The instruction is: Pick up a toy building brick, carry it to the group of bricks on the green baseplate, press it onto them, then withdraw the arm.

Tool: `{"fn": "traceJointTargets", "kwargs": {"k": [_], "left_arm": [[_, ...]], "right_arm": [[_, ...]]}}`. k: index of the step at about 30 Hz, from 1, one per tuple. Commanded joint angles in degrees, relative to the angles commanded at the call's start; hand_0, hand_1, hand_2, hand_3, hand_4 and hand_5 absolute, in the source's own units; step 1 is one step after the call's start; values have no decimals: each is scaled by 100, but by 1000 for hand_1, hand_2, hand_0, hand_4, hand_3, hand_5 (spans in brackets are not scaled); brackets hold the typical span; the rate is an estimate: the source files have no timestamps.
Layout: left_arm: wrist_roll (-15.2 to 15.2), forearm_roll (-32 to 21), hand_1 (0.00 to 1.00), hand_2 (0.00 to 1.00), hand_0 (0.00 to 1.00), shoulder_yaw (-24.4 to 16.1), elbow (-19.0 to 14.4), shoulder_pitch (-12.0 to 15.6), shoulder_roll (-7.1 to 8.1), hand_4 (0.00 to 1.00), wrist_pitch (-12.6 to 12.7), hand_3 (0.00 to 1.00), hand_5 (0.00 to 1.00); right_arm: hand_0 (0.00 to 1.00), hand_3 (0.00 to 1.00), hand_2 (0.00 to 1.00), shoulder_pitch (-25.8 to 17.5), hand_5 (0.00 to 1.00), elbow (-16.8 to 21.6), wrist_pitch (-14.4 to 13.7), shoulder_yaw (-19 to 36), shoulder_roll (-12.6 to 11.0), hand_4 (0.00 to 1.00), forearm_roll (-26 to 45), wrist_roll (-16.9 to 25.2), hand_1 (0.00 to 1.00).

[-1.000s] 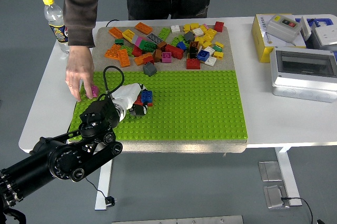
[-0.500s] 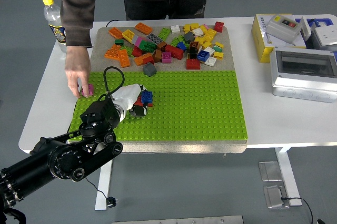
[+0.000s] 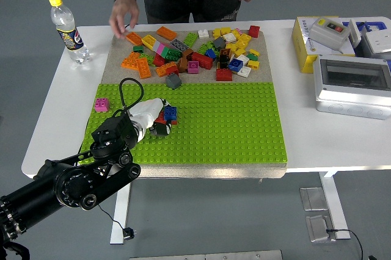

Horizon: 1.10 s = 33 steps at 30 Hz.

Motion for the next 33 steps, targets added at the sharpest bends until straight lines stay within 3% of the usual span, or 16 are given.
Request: {"fn": "traceJointTargets", "kwargs": {"k": [1, 2, 7, 8, 19, 33], "left_arm": [[-10, -25, 925, 924, 993, -11, 6, 4, 2, 319, -50, 830, 168], [-19, -40, 951, 973, 998, -24, 10, 9, 2, 404, -85, 927, 202], [-61, -43, 951, 973, 998, -104, 17, 27, 9, 404, -151, 927, 202], [-77, -45, 959, 984, 998, -133, 16, 33, 12, 432, -167, 965, 215], [-155, -58, 972, 990, 998, -434, -137, 93, 66, 477, -352, 972, 234], [-44, -26, 965, 994, 998, -915, -643, 205, 208, 506, -580, 962, 250]], "right_arm": [[705, 718, 753, -1, 859, 0, 0, 0, 0, 450, 1, 1, 681], [707, 718, 752, -2, 858, -1, 0, 1, 0, 451, 1, 1, 682], [707, 718, 752, -7, 858, -3, 0, 2, 0, 451, 5, 1, 682], [707, 717, 753, -8, 857, -4, 0, 1, 0, 452, 6, 0, 681], [707, 717, 751, -40, 858, -12, 7, 16, 5, 452, 5, -6, 680], [707, 716, 751, -70, 854, -44, 26, 13, 20, 453, 33, -19, 678]]}}
